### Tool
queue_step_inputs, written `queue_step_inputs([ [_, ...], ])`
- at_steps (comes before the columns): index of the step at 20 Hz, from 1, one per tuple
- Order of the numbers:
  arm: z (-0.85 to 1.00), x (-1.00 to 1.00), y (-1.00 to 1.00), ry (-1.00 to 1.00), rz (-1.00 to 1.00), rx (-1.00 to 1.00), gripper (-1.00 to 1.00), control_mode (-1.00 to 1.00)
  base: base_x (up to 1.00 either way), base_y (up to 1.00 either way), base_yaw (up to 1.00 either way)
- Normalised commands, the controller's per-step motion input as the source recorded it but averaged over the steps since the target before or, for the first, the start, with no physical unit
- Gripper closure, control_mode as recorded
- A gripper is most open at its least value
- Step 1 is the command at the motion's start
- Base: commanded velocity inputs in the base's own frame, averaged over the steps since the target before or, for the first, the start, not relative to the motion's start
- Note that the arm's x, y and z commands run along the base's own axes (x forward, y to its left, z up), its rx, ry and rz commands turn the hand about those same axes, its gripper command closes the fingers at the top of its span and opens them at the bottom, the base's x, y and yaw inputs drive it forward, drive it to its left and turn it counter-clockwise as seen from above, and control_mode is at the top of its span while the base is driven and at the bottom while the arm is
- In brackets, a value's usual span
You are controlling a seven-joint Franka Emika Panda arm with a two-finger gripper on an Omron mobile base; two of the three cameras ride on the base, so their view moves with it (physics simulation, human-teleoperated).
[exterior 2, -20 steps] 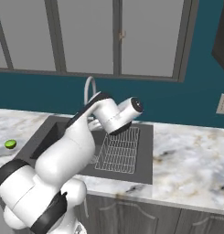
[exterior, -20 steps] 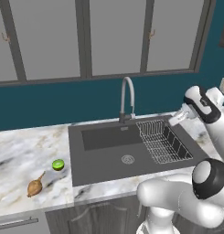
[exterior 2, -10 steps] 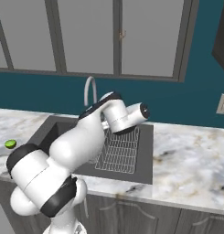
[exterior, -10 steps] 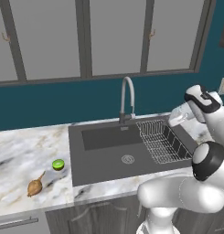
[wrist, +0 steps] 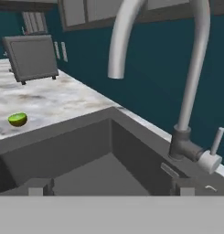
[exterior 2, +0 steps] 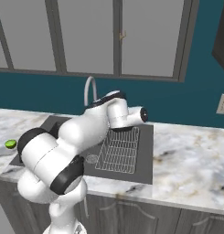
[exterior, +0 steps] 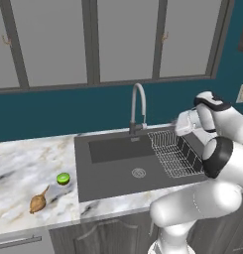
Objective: Turn on the sink faucet. Then move the onion from the counter to the sink. Turn off the sink. Move the vegetable from the sink to the pot next to the stove. Finally move the pot to the front center burner.
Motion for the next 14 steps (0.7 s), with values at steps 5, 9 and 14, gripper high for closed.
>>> queue_step_inputs([
  [5, 0.00, 0.46, 0.01, -0.11, 0.10, 0.09, -1.00, -1.00, 0.00, 0.00, 0.00],
  [9, 0.00, 0.41, 0.14, -0.01, 0.10, 0.05, -1.00, -1.00, 0.00, 0.00, 0.00],
  [14, -0.02, 0.39, 0.14, 0.00, 0.13, 0.06, -1.00, -1.00, 0.00, 0.00, 0.00],
])
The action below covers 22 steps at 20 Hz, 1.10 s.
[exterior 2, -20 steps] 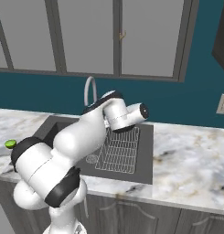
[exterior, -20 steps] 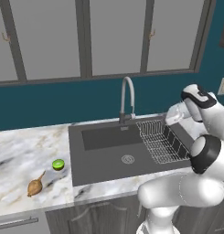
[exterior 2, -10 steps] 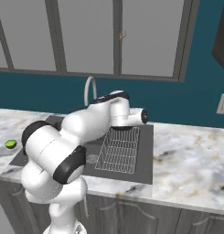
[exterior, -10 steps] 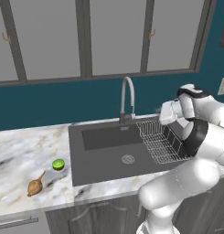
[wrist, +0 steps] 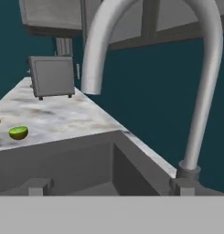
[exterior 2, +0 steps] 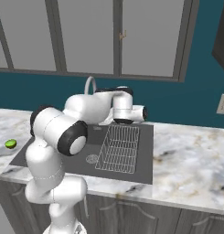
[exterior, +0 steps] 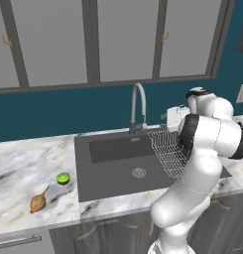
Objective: Turn on the sink faucet. Then move the onion from the counter to the sink. Turn off the sink. Move the vegetable from the sink to the pot next to the stove. Finally move the pot to the front center burner.
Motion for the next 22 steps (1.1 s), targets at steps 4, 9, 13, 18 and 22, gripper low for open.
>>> queue_step_inputs([
  [4, -0.07, 0.42, 0.02, 0.00, 0.12, 0.04, -1.00, -1.00, 0.00, 0.00, 0.00],
  [9, -0.13, 0.32, 0.16, 0.00, 0.10, 0.02, -1.00, -1.00, 0.00, 0.00, 0.00],
  [13, -0.18, 0.23, 0.38, 0.00, 0.04, 0.00, -1.00, -1.00, 0.00, 0.00, 0.00],
  [18, -0.09, 0.31, 0.12, 0.00, 0.00, 0.01, -1.00, -1.00, 0.00, 0.00, 0.00],
  [22, -0.12, 0.35, 0.00, 0.01, 0.00, 0.00, -1.00, -1.00, 0.00, 0.00, 0.00],
])
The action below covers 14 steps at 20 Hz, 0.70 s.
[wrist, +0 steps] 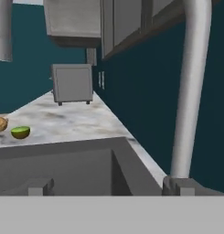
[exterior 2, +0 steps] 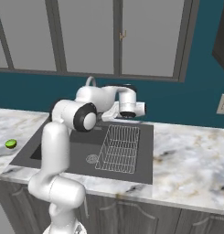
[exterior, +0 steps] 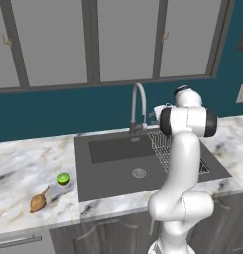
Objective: Turn on the sink faucet. Then move the onion from the counter to the sink. Turn off the sink. Move the vegetable from the sink to the pot next to the stove. Finally move the pot to the front center burner.
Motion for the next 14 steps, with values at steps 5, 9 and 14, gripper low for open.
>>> queue_step_inputs([
  [5, -0.23, 0.38, 0.00, 0.01, 0.00, 0.00, -1.00, -1.00, 0.00, 0.00, 0.00],
  [9, -0.32, 0.37, -0.18, 0.00, 0.00, 0.00, -1.00, -1.00, 0.00, 0.00, 0.00],
  [14, -0.24, 0.38, -0.14, 0.00, 0.00, 0.00, -1.00, -1.00, 0.00, 0.00, 0.00],
])
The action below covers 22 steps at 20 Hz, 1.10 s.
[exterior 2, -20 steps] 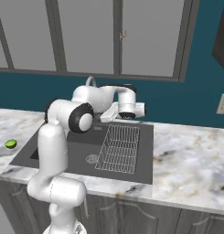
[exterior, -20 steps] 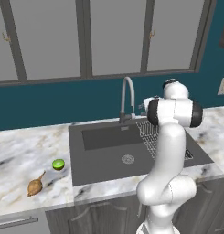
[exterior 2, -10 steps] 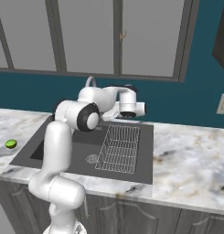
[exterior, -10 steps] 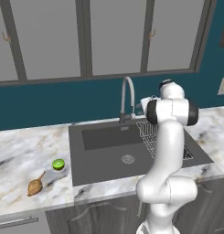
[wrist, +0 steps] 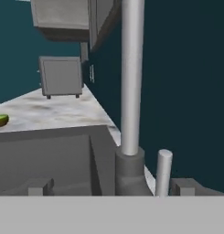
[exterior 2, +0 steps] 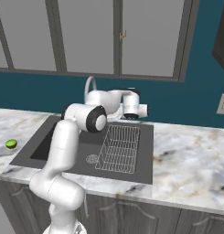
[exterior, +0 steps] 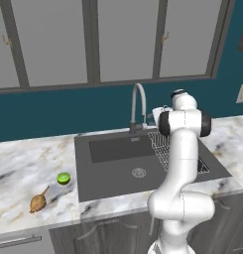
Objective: Turn on the sink faucet. Then move the onion from the counter to the sink. Turn off the sink. Move the vegetable from the sink to the pot next to the stove. Finally move the pot to the front center burner.
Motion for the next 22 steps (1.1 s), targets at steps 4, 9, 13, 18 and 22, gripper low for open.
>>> queue_step_inputs([
  [4, -0.20, 0.46, 0.00, 0.00, 0.00, 0.00, -1.00, -1.00, 0.00, 0.00, 0.00],
  [9, -0.25, 0.51, 0.00, 0.02, 0.00, 0.00, -1.00, -1.00, 0.00, 0.00, 0.00],
  [13, -0.19, 0.48, 0.00, 0.04, 0.00, 0.00, -1.00, -1.00, 0.00, 0.00, 0.00],
  [18, -0.20, 0.48, 0.05, 0.06, -0.01, 0.00, -1.00, -1.00, 0.00, 0.00, 0.00],
  [22, -0.14, 0.06, 0.26, 0.03, -0.08, 0.00, -1.00, -1.00, 0.00, 0.00, 0.00],
])
